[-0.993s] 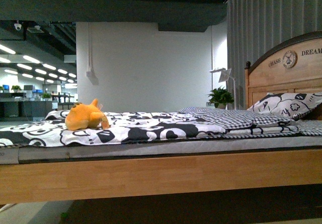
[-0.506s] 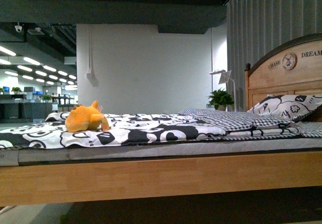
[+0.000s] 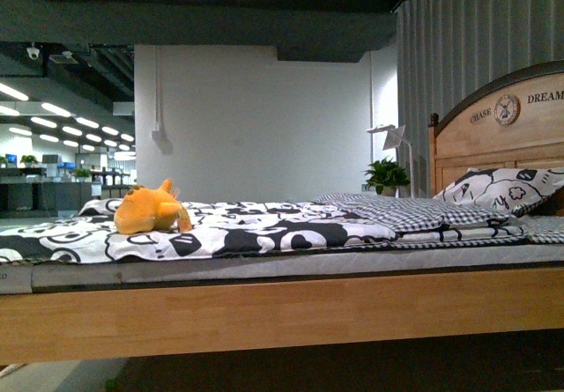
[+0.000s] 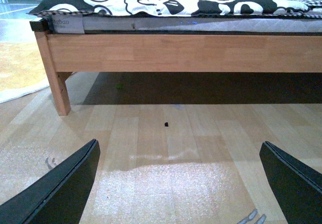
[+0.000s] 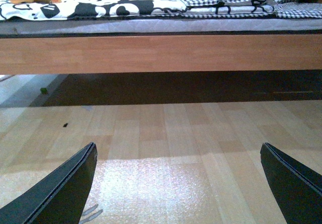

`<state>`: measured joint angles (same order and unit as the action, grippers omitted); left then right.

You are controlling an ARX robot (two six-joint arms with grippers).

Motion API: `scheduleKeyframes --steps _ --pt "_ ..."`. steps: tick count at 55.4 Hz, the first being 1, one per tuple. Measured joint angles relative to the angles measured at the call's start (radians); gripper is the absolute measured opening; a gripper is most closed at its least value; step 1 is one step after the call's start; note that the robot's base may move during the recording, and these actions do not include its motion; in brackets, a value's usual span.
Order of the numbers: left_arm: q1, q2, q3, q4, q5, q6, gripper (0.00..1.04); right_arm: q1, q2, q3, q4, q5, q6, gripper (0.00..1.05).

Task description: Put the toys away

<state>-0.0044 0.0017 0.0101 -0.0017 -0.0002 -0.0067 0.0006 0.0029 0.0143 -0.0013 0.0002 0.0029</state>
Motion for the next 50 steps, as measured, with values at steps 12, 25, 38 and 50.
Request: scheduleKeyframes --steps 12,25,38,50 --pt "0.000 0.000 0.000 0.000 0.000 0.000 0.98 0.000 0.000 0.000 0.000 0.000 0.000 0.98" --pt "0.000 0.000 0.000 0.000 0.000 0.000 0.98 0.000 0.000 0.000 0.000 0.000 0.000 0.98" --pt "0.000 0.000 0.000 0.000 0.000 0.000 0.98 0.000 0.000 0.000 0.000 0.000 0.000 0.98" --pt "0.000 0.000 0.000 0.000 0.000 0.000 0.98 0.000 0.000 0.000 0.000 0.000 0.000 0.98"
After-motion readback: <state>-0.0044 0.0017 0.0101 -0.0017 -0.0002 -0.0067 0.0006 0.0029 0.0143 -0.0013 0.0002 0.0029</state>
